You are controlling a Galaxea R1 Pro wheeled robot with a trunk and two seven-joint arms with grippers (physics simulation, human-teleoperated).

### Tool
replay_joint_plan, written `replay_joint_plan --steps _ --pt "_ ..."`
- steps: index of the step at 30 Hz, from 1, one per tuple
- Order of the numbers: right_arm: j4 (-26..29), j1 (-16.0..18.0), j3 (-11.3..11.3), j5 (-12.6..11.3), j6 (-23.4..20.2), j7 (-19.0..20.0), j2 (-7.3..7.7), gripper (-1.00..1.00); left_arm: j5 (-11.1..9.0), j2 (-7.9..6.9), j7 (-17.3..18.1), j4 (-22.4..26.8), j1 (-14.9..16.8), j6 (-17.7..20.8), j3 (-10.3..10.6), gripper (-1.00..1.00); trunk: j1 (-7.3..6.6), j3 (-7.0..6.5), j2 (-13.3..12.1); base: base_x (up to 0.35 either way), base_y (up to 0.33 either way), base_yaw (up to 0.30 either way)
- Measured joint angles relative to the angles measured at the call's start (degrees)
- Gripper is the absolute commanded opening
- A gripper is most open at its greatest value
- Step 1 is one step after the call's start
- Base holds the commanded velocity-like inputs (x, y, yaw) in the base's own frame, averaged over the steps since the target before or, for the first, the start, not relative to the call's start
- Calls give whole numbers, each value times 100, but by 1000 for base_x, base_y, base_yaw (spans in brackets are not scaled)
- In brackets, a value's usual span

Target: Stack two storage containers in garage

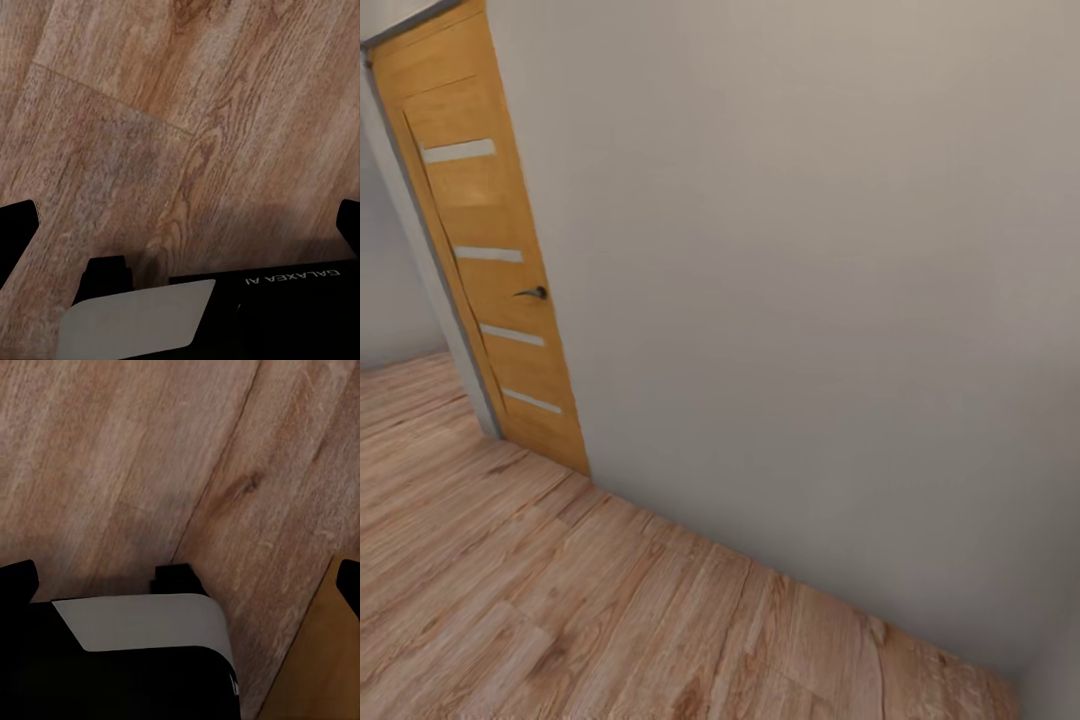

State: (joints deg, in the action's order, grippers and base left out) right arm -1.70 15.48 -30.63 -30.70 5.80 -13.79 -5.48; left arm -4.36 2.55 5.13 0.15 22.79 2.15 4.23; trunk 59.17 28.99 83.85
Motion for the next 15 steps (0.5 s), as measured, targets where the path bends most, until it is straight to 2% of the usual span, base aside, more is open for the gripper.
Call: replay_joint_plan --steps 4,15 --pt "-3 -2 0 -1 0 1 4 100 -1 -1 0 0 -2 0 -1 100 -2 0 0 90 0 98" --pt "-1 -3 0 -1 -13 1 0 100 -1 -17 -1 -8 0 2 -1 100 -3 0 0 304 0 6"
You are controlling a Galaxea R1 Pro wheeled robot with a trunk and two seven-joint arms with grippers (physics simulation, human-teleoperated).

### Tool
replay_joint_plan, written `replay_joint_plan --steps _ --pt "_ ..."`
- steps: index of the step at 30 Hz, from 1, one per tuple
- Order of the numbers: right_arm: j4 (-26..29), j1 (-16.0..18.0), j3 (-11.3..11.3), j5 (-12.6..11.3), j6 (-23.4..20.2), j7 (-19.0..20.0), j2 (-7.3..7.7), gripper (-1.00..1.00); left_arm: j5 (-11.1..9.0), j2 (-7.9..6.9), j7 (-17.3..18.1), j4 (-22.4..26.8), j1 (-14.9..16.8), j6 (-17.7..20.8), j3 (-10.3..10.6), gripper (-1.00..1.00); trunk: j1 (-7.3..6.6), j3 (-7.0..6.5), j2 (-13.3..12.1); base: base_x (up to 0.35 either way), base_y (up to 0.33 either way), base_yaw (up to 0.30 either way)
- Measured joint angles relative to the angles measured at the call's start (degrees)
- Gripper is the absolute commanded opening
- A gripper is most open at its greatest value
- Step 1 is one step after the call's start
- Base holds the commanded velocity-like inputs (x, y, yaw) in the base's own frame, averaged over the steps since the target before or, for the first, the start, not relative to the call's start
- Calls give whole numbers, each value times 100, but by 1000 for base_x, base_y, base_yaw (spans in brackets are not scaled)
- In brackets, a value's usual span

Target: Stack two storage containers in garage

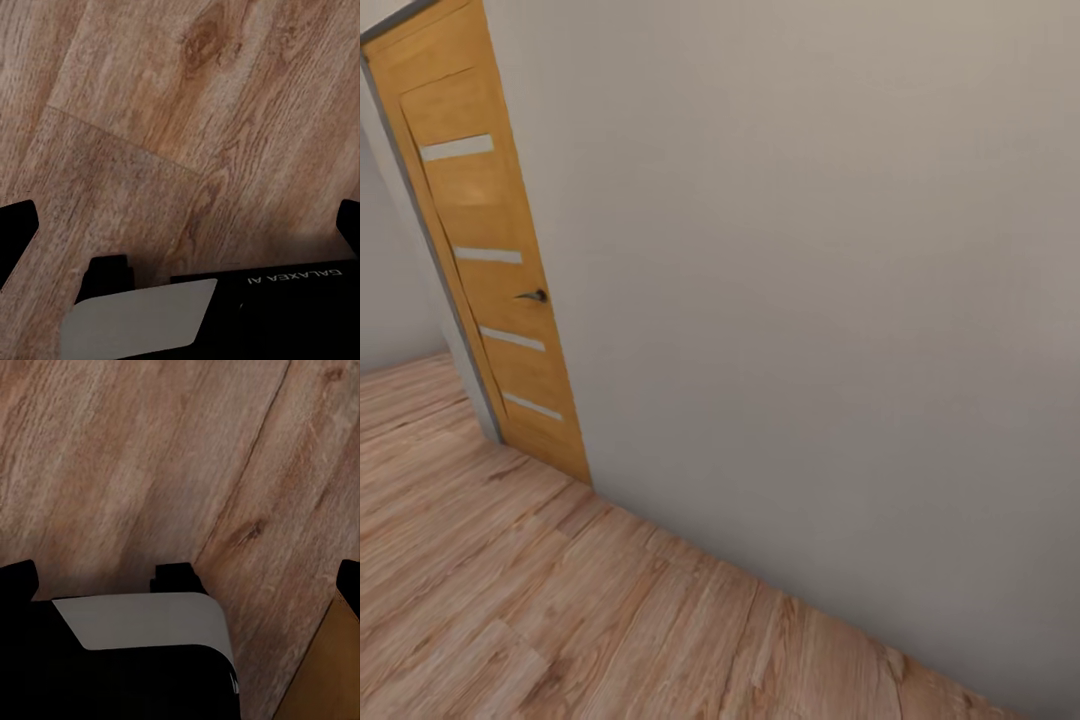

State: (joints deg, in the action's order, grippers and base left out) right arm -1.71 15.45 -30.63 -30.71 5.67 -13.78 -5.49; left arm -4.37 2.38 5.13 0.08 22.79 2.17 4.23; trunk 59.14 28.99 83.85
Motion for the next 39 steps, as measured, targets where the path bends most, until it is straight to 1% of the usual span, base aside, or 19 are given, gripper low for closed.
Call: replay_joint_plan --steps 3,8,39 --pt "1 3 0 0 1 0 0 100 1 0 0 4 0 -1 1 100 0 0 0 321 0 81" --pt "3 2 0 0 13 0 7 100 0 -1 0 2 -2 -2 0 100 2 0 0 206 0 237" --pt "-2 1 0 3 13 0 0 100 0 -2 -8 8 -1 -3 0 100 3 0 0 5 0 269"
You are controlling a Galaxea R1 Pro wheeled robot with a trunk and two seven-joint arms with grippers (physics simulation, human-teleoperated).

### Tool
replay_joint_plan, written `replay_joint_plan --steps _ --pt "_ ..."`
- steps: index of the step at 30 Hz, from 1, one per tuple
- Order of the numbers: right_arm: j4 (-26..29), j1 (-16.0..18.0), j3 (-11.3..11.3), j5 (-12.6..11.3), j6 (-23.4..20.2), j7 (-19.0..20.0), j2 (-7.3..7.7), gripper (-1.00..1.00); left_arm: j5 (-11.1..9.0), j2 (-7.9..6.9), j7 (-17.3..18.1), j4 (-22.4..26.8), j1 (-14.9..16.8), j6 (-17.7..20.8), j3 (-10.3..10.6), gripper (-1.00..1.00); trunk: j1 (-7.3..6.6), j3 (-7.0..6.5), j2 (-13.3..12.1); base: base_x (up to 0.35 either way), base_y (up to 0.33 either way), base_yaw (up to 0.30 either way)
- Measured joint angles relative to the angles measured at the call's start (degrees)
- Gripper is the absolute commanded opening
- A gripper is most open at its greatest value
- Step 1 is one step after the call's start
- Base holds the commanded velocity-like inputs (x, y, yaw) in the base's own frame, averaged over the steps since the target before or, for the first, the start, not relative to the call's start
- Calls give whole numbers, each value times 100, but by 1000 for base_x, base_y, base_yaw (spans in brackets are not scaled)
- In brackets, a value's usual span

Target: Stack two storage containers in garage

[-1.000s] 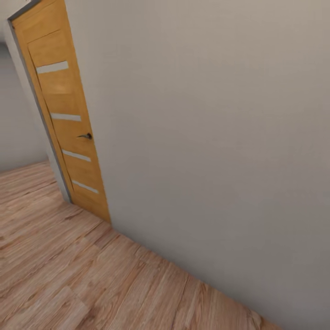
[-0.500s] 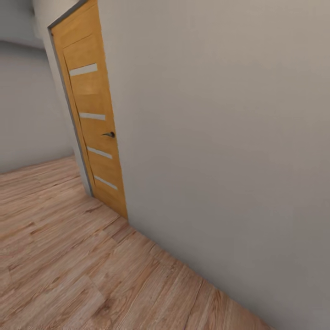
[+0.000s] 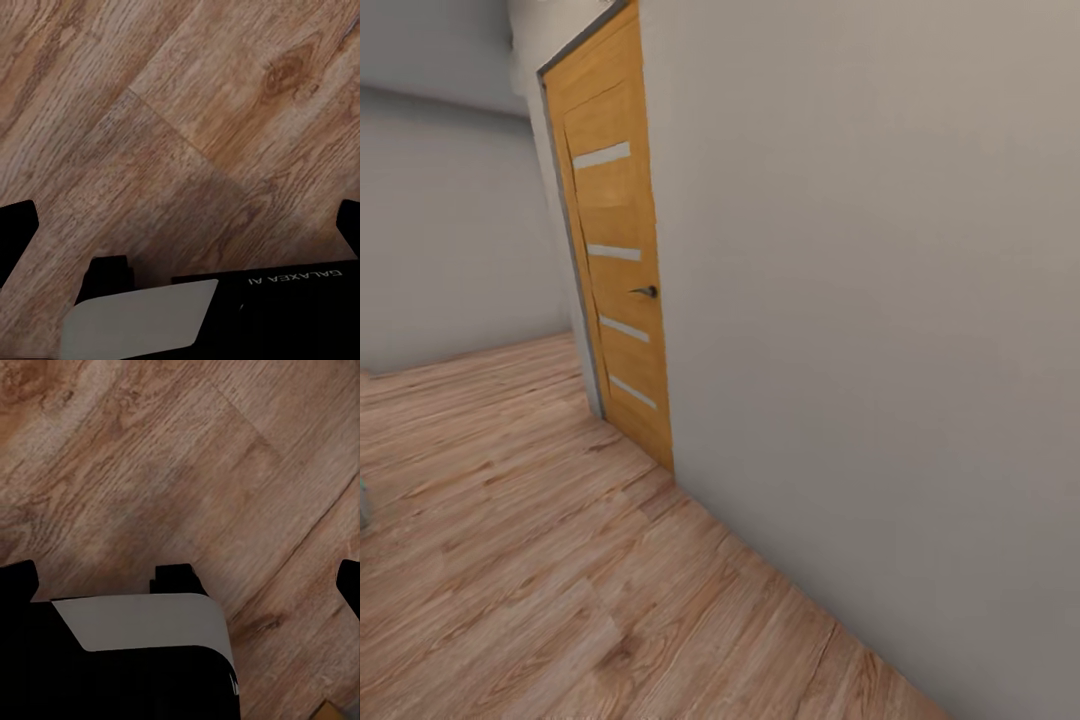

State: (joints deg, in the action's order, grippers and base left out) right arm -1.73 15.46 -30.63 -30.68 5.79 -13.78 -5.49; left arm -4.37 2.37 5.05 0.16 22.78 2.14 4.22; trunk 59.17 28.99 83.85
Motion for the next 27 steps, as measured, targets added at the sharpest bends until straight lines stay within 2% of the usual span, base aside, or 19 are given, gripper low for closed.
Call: replay_joint_plan --steps 4,20,27 --pt "3 2 0 -2 -3 0 6 100 0 -2 5 0 -1 1 0 100 -1 0 0 61 0 114" --pt "2 3 -1 6 -5 12 2 100 0 1 8 -7 -2 2 1 100 -3 0 0 308 0 5" --pt "2 2 0 7 -4 9 0 100 0 -1 2 -5 2 1 0 100 -1 0 0 156 0 239"
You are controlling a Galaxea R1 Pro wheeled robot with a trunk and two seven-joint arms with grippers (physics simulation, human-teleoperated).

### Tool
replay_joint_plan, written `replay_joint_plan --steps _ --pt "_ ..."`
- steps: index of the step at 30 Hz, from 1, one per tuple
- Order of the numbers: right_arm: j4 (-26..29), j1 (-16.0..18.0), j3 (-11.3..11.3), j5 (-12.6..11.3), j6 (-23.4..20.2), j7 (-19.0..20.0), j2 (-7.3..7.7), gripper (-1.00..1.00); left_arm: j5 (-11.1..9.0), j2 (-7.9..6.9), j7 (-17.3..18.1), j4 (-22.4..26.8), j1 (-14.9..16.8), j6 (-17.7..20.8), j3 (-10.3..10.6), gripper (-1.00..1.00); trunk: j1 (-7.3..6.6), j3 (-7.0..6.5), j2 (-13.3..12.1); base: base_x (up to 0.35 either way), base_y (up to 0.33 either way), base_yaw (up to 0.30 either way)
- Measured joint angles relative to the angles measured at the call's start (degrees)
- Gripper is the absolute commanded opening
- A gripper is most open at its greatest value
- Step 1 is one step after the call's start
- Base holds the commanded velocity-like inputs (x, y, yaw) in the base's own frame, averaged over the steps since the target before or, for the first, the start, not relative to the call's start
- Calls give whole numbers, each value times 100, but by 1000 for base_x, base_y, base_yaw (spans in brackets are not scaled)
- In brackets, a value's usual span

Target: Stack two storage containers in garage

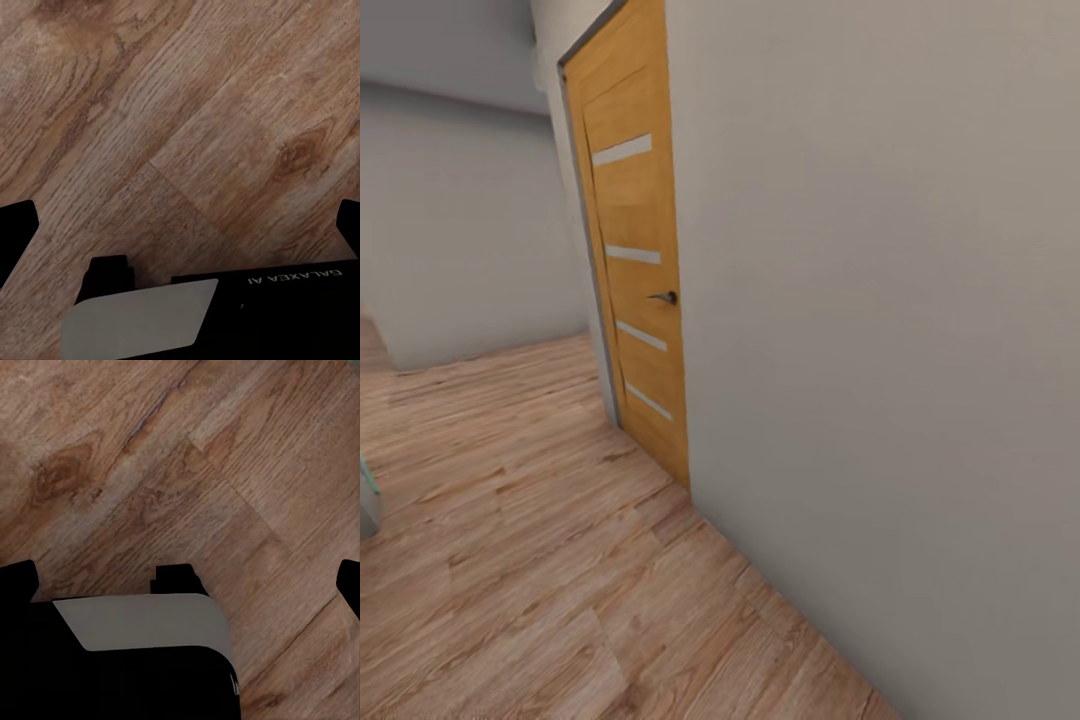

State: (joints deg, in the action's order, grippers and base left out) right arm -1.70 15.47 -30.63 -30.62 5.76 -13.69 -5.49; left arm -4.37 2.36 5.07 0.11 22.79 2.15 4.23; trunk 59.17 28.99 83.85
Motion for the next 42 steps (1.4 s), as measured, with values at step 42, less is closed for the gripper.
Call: replay_joint_plan --steps 42 --pt "-3 -2 0 -1 12 12 9 100 0 -24 -4 -3 0 2 0 100 -3 0 1 165 0 130"
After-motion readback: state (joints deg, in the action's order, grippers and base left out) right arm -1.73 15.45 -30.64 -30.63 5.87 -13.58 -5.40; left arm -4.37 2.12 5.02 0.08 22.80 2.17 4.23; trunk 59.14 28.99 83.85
